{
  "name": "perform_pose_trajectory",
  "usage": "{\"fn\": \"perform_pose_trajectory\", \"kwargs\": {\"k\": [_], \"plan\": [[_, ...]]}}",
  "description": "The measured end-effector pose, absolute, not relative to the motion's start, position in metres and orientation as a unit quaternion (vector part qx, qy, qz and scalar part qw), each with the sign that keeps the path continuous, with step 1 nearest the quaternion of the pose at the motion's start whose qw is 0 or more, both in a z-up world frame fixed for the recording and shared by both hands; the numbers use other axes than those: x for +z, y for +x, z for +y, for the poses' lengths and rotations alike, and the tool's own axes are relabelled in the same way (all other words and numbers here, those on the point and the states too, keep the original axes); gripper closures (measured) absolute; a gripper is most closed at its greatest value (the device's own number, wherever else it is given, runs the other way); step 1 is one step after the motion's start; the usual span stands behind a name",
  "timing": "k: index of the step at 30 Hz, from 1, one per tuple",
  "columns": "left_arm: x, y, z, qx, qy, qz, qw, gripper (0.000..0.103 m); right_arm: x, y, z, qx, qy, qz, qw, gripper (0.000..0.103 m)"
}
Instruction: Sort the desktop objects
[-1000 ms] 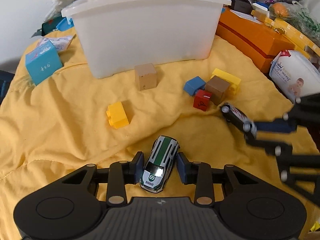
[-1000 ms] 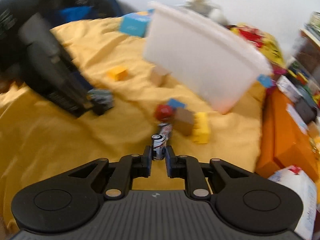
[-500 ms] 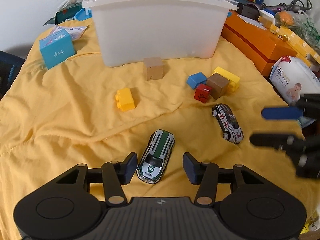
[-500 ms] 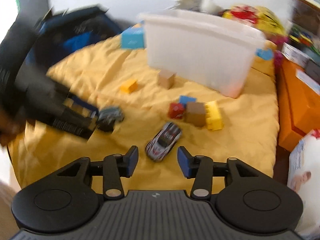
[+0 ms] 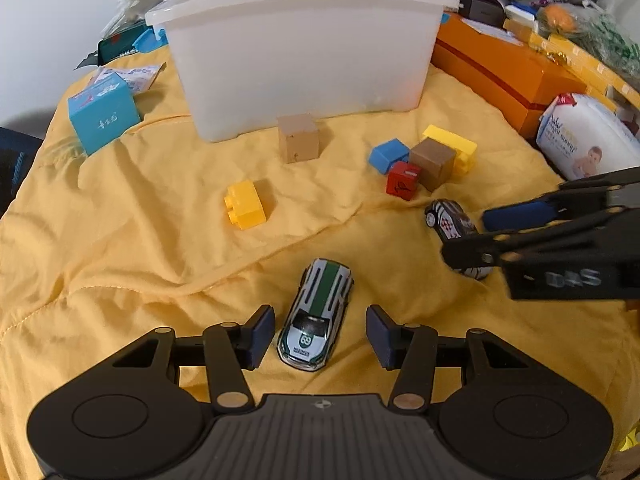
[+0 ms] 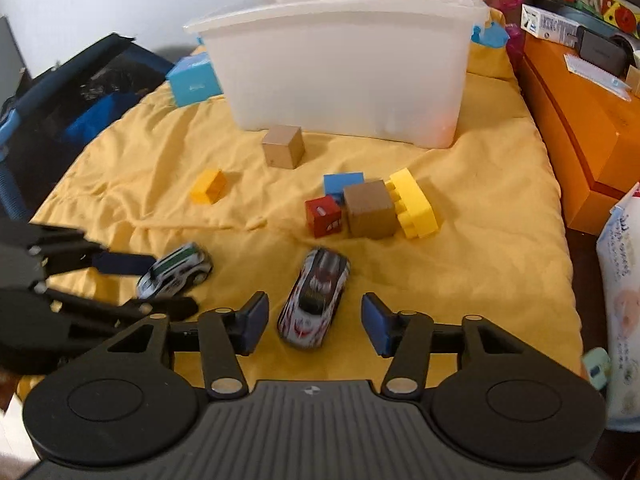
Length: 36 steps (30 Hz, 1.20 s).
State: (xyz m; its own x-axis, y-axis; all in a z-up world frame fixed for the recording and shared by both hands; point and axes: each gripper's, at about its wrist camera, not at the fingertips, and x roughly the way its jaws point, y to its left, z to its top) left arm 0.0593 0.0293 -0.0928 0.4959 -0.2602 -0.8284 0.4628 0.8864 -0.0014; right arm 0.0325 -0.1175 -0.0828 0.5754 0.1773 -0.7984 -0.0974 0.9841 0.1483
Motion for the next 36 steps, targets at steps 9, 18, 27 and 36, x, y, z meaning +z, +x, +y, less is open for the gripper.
{"fn": "perform_pose_trajectory", "kwargs": {"k": [9,18,27,36], "plan": [[-0.092,0.062,0.032,-0.244,0.100,0.429,0.864,0.068,-0.091,0.033,-0.105,0.099,-0.018,0.451,0.887,0.068],[-0.014,0.085,0.033,-0.281,0.053,0.359,0.889,0.071,-0.032,0.037,-0.135,0.094,0.042,0.405,0.909,0.069],[0.072,0.168,0.018,-0.278,0.021,0.229,0.933,0.071,0.058,0.107,-0.155,0.041,0.025,0.262,0.964,0.069],[0.032,0.248,0.005,-0.222,0.018,0.311,0.924,0.067,0.021,0.172,-0.150,0.000,-0.015,0.292,0.956,0.066]]}}
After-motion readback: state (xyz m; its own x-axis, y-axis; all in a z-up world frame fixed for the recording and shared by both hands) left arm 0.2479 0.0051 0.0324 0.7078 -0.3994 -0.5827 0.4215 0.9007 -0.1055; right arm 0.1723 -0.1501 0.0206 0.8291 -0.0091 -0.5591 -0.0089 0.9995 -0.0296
